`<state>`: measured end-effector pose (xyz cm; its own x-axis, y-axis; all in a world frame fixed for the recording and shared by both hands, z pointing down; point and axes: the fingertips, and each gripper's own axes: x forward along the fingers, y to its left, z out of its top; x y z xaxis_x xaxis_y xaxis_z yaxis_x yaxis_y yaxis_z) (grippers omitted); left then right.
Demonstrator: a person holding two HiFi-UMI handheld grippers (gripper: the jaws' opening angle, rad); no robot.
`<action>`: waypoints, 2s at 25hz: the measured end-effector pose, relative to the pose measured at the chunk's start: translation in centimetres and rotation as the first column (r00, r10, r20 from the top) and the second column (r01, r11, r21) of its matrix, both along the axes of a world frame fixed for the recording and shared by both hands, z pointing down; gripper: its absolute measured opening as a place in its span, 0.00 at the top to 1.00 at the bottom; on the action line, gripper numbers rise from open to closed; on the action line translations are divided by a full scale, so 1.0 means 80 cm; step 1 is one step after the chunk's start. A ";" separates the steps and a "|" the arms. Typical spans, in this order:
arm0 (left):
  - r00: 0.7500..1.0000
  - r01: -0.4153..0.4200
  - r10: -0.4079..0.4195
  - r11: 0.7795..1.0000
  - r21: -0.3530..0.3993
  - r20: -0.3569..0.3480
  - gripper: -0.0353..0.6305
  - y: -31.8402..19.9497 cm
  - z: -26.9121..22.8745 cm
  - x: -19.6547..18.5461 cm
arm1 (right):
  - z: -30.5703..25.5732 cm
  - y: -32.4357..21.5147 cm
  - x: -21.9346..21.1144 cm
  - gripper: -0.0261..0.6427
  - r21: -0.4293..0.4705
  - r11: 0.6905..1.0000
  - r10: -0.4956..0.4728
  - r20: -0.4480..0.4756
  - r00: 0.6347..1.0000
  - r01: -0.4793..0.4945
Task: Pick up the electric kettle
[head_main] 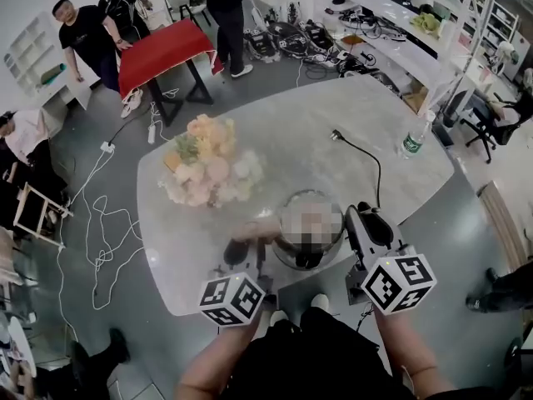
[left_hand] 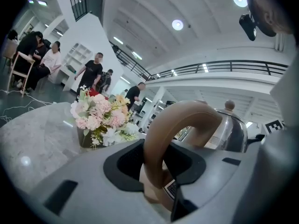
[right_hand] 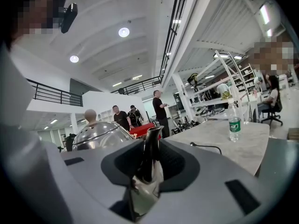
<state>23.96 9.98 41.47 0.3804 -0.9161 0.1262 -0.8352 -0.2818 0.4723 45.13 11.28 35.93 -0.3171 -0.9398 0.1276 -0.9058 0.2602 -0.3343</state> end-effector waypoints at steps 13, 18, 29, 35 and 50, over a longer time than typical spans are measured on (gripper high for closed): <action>0.999 -0.053 0.053 0.999 -0.004 -0.008 0.79 0.023 0.004 -0.010 | 0.001 0.029 -0.013 0.83 0.001 0.999 0.032 -0.006 0.999 -0.032; 0.999 -0.054 0.054 0.999 -0.009 -0.005 0.79 0.031 0.007 -0.019 | 0.007 0.038 -0.020 0.83 -0.008 0.999 0.035 0.001 0.999 -0.035; 0.999 -0.040 0.040 0.999 -0.019 -0.023 0.78 0.052 0.011 -0.034 | 0.006 0.055 -0.036 0.83 0.002 0.999 0.034 -0.007 0.999 -0.034; 0.999 -0.043 0.043 0.999 -0.025 -0.030 0.78 0.059 0.008 -0.035 | 0.005 0.062 -0.036 0.83 0.005 0.999 0.042 -0.008 0.999 -0.042; 0.999 -0.035 0.034 0.999 -0.032 -0.034 0.78 0.065 0.011 -0.040 | 0.008 0.067 -0.041 0.83 -0.001 1.000 0.029 -0.016 0.999 -0.029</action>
